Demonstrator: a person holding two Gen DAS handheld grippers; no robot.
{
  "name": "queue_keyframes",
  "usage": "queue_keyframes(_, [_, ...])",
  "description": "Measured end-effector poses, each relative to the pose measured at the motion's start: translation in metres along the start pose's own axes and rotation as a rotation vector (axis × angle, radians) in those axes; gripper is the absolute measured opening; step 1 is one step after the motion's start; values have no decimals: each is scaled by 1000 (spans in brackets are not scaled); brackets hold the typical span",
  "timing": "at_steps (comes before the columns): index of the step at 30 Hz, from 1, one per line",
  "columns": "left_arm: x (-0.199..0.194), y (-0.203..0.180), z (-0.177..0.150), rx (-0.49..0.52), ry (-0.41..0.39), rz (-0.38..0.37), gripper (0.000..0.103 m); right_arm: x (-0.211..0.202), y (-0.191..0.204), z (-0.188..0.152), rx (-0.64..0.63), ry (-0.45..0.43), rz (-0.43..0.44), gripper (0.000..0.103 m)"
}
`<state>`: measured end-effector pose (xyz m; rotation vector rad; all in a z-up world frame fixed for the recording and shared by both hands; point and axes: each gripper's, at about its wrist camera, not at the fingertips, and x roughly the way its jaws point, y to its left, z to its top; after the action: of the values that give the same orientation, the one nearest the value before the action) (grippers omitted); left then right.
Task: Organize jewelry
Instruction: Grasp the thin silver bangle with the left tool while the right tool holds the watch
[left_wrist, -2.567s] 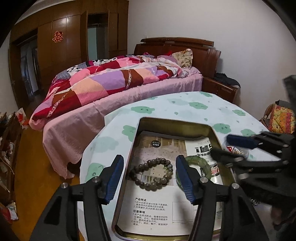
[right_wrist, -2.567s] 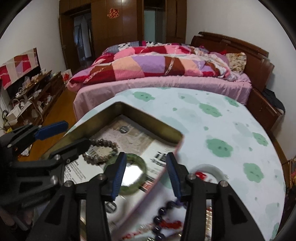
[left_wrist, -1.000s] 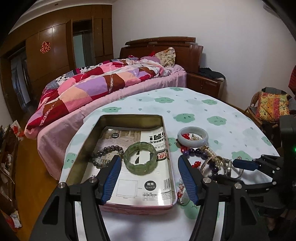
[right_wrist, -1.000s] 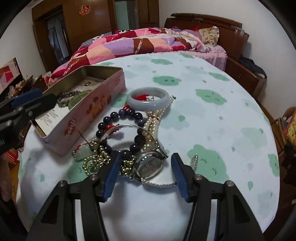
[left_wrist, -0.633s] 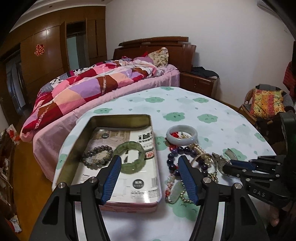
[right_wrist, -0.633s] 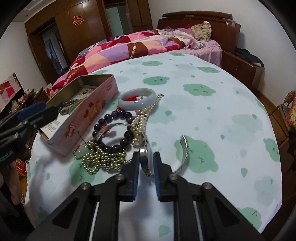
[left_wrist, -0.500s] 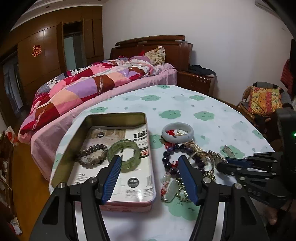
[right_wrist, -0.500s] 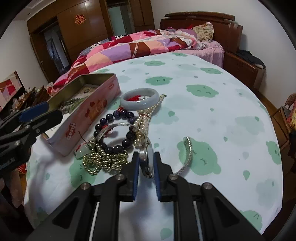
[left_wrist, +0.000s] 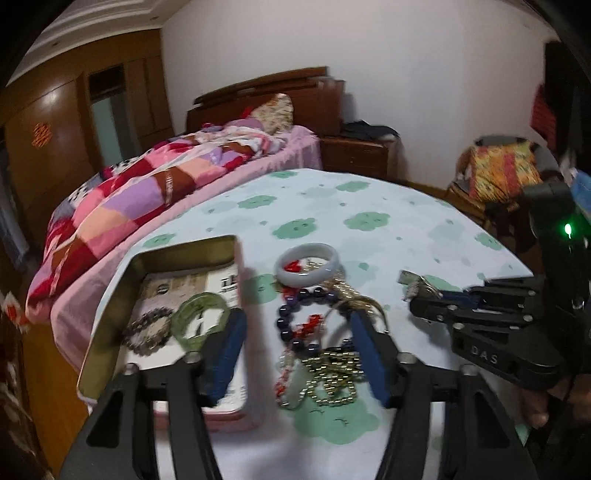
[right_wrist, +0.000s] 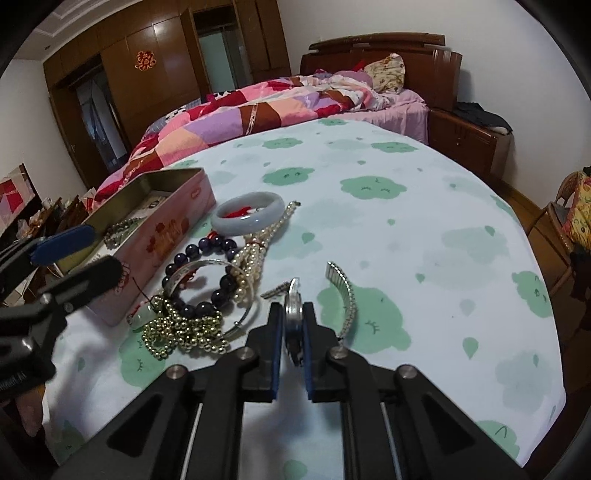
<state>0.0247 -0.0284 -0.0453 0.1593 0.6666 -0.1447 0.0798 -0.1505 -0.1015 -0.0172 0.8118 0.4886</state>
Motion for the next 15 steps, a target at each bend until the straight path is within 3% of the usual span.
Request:
queue_keyframes(4, [23, -7, 2, 36, 71, -32, 36, 0, -3, 0, 14, 2, 15, 12])
queue_keyframes(9, [40, -13, 3, 55, 106, -55, 35, -1, -3, -1, 17, 0, 20, 12])
queue_keyframes(11, [46, -14, 2, 54, 127, -59, 28, -1, -2, -1, 12, 0, 20, 12])
queue_keyframes(15, [57, -13, -4, 49, 166, -56, 4, 0, -2, -1, 7, 1, 23, 12])
